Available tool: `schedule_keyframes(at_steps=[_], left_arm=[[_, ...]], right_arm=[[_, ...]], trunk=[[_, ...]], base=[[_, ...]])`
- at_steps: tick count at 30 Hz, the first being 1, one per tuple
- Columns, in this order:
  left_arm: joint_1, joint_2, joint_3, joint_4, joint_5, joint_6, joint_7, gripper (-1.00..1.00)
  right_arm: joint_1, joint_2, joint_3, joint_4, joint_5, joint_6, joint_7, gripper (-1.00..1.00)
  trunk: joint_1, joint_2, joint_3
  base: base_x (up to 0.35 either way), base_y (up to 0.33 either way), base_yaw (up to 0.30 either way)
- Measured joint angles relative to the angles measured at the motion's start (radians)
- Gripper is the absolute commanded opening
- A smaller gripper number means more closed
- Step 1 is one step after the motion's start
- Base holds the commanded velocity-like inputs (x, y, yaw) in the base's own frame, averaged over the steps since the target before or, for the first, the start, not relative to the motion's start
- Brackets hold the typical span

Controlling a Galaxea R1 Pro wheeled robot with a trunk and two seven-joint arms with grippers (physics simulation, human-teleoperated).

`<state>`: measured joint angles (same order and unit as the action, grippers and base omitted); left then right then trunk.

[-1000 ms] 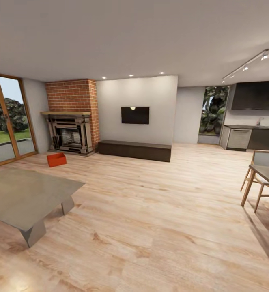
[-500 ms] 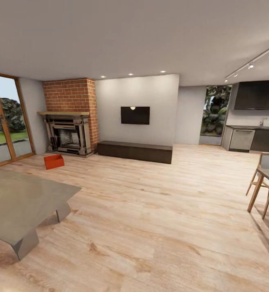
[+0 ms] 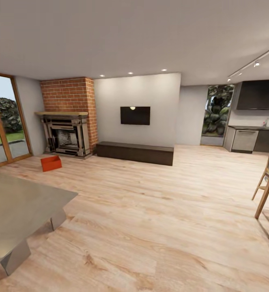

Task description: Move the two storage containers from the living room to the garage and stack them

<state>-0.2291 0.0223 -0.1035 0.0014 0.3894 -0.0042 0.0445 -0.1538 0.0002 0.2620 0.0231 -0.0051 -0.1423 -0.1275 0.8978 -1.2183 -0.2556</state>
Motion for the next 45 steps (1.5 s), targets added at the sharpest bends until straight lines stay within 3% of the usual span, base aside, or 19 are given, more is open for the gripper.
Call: schedule_keyframes(at_steps=[45], left_arm=[[0.000, 0.001, 0.000, 0.000, 0.000, 0.003, 0.001, 1.00]], right_arm=[[0.000, 0.002, 0.000, 0.000, -0.001, 0.007, 0.000, 1.00]], trunk=[[0.000, 0.000, 0.000]], base=[[0.323, 0.000, 0.000]])
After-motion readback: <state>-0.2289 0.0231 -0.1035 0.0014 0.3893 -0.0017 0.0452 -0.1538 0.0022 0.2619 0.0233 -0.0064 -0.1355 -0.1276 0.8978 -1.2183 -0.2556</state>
